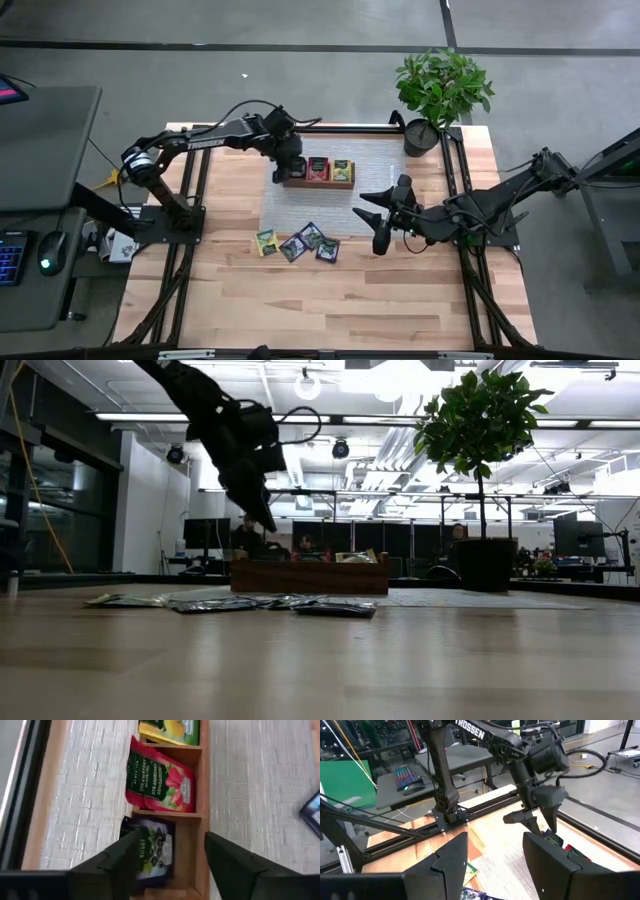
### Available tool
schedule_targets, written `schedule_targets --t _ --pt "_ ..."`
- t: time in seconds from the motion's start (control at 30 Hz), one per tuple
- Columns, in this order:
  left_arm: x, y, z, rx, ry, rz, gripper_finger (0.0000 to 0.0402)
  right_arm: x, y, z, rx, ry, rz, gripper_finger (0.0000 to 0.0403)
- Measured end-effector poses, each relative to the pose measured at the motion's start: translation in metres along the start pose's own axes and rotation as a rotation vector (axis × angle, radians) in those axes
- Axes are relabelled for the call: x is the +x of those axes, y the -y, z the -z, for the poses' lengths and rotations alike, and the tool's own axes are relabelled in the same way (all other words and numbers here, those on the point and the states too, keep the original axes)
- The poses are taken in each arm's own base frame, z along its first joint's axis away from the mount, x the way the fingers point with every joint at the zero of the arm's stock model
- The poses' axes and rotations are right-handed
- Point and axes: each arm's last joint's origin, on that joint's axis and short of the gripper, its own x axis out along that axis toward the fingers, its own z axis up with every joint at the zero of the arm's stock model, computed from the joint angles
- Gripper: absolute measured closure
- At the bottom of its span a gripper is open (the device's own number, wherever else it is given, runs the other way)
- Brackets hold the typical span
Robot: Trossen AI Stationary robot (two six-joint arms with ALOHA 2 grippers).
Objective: Pick & Place Tea
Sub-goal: Put the purple tea bag into the left section of the wooden organizer
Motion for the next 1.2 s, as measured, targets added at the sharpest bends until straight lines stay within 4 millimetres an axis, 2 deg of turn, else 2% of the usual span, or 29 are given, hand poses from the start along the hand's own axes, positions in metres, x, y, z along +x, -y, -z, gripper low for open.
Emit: schedule_targets --t 0.1,0.27,0.4,0.53,0.73,0.9,1.13,1.2 --pt "-0.011 0.0 -0.007 0.005 0.006 -0.01 0.0163 0.0 0.0 0.0 -0.004 -0.001 0.0 0.0217" --pt "-0.036 0.004 -0.014 0.011 0.023 -0.024 0.0159 0.0 0.002 0.006 0.006 -0.058 -0.014 0.0217" --pt "-0.048 0.019 -0.019 0.043 0.036 -0.008 0.0159 0.006 0.001 0.018 0.026 -0.161 -0.035 0.0217" --pt "-0.055 0.046 -0.029 0.09 0.055 0.035 0.0159 0.023 -0.006 0.038 0.013 -0.26 -0.066 0.0218" --pt "-0.049 0.089 -0.04 0.146 0.029 0.068 0.0159 0.057 -0.015 0.073 -0.003 -0.393 -0.099 0.0218" --pt "-0.043 0.12 -0.042 0.161 0.014 0.071 0.0159 0.079 -0.018 0.091 0.03 -0.438 -0.134 0.0217" --pt "-0.017 0.15 -0.008 0.076 -0.036 0.11 0.0159 0.095 -0.019 0.097 0.072 -0.438 -0.185 0.0229" --pt "-0.011 0.159 0.007 0.041 -0.049 0.126 0.0159 0.097 -0.019 0.098 0.073 -0.436 -0.185 0.0237"
